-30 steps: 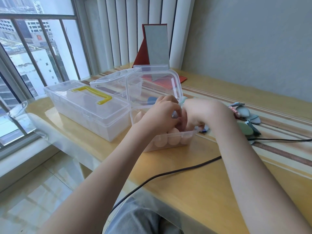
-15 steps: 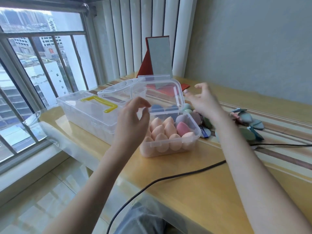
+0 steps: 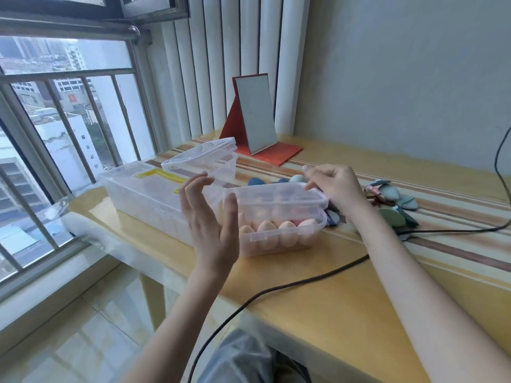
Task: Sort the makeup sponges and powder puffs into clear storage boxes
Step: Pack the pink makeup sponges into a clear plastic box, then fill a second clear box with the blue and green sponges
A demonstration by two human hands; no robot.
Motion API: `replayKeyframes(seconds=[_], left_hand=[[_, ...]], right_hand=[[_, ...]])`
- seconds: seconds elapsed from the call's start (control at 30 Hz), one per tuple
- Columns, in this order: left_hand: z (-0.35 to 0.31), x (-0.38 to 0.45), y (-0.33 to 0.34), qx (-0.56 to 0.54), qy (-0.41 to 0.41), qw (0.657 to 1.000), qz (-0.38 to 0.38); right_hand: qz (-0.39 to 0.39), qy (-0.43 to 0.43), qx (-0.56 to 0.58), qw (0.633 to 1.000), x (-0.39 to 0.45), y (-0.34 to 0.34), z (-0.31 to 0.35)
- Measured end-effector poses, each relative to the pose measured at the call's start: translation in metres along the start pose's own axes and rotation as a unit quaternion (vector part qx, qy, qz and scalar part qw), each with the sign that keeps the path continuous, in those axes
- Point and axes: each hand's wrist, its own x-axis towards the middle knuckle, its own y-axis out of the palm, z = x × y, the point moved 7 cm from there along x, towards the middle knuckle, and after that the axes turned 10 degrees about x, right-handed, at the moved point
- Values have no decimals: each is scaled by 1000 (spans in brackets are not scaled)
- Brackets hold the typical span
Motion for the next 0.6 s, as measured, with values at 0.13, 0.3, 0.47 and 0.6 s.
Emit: replayKeyframes(seconds=[0.13,0.3,0.47,0.6], left_hand=[[10,-9,28,57,31,963,263],[29,-26,35,40,27,915,401],[27,-25,34,82,37,922,378],[27,-25,34,110,48,919,376]], right_hand=[[53,-120,-225,965,-25,19,7],[139,-123,-216,958,-46,27,-3],[194,-104,-231,948,-63,32,-15],[138,-143,-251,947,-69,34,-13]])
